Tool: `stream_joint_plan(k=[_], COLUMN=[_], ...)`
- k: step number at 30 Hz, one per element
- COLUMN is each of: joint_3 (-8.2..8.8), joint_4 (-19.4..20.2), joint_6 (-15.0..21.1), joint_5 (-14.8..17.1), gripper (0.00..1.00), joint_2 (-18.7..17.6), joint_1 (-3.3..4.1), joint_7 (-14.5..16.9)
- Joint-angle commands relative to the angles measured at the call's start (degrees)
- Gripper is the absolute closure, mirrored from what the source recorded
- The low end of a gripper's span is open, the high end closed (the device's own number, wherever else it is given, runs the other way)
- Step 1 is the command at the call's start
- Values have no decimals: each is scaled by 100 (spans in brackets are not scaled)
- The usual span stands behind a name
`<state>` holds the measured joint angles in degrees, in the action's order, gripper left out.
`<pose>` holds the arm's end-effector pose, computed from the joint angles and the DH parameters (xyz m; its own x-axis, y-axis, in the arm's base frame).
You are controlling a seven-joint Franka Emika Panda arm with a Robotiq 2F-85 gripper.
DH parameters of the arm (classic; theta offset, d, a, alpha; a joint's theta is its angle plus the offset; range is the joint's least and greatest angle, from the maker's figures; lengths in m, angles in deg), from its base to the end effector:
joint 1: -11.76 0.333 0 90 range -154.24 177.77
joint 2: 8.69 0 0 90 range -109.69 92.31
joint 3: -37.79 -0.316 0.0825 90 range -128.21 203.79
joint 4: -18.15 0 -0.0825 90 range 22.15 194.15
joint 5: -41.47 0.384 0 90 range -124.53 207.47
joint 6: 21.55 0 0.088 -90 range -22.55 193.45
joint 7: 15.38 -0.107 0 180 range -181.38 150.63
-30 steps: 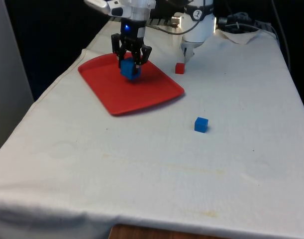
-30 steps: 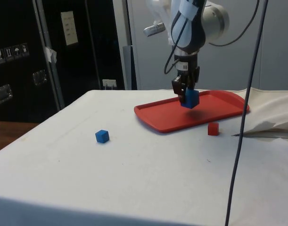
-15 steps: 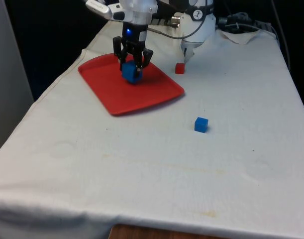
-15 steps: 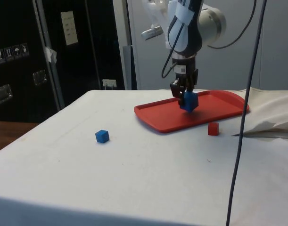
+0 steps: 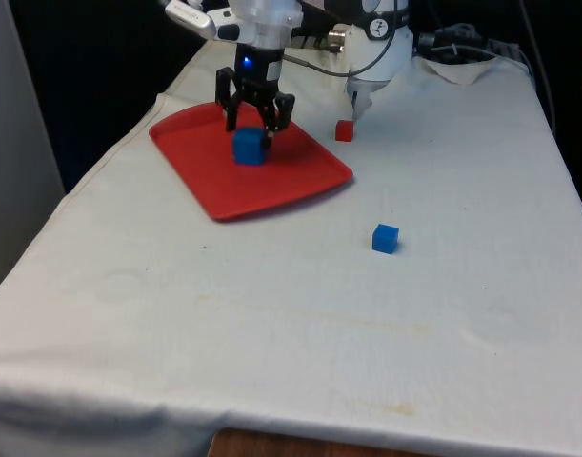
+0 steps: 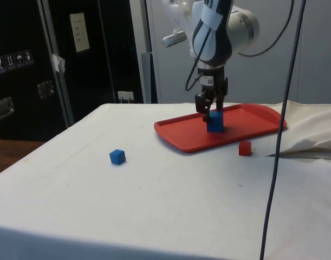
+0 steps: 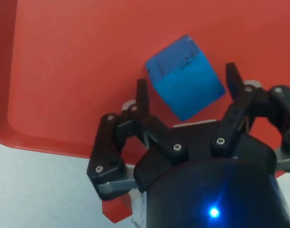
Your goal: Pick up the largest block and place it onto the tray.
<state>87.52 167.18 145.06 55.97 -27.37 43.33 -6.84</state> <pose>0.4116 -0.1754 0.1956 0.9291 -0.3520 0.1135 -0.3676 -0.9128 0.1778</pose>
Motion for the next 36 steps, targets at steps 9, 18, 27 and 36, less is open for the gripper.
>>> stream_joint_plan(k=[9, 18, 27, 36], joint_3=[6, 103, 275, 372], joint_4=[6, 0, -29, -132], joint_6=[0, -23, -74, -143], joint_5=[6, -40, -115, -178], gripper=[0, 0, 0, 0], joint_2=[17, 52, 218, 298], joint_1=[0, 40, 109, 143], joint_7=[6, 17, 57, 63])
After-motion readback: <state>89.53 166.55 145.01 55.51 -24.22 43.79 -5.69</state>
